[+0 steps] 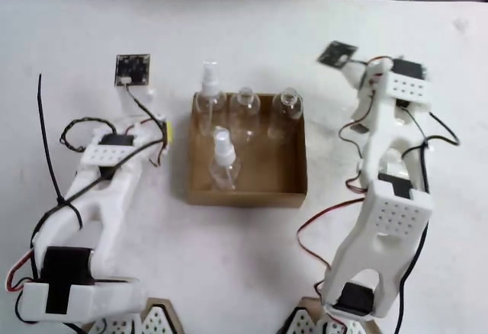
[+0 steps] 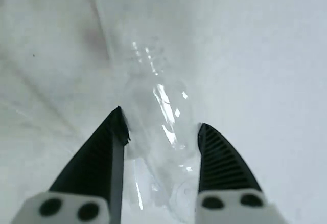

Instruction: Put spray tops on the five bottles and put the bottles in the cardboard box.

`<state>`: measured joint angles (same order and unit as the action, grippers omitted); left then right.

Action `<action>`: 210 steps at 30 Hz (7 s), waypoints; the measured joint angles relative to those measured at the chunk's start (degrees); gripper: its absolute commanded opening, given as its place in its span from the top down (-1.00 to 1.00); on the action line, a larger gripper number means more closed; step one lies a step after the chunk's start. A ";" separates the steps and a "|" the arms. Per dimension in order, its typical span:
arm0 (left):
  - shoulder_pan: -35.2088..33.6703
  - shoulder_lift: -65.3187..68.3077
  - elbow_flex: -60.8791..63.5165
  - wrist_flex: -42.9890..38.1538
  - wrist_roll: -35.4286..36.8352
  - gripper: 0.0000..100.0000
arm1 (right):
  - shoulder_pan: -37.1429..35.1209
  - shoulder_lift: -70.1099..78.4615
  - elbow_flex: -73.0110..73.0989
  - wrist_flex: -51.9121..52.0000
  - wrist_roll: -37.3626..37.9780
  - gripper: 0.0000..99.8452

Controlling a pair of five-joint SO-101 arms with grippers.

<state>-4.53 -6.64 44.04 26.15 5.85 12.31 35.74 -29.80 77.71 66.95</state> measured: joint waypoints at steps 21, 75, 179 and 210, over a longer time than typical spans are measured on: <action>0.00 0.00 0.00 -0.09 0.00 0.75 | 13.98 -11.69 -11.16 19.60 -16.97 0.97; 0.00 0.00 0.00 -0.09 0.00 0.75 | 14.33 -44.40 59.34 -13.36 -2.37 0.67; 0.00 0.00 0.00 -0.26 0.00 0.75 | -28.22 -137.32 126.15 -60.22 -61.54 0.97; 0.97 0.00 0.00 -0.26 0.00 0.75 | -32.88 -137.41 126.15 -49.41 -59.69 0.74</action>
<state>-3.56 -6.64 44.04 25.89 5.85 -20.57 -101.67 96.35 28.31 7.25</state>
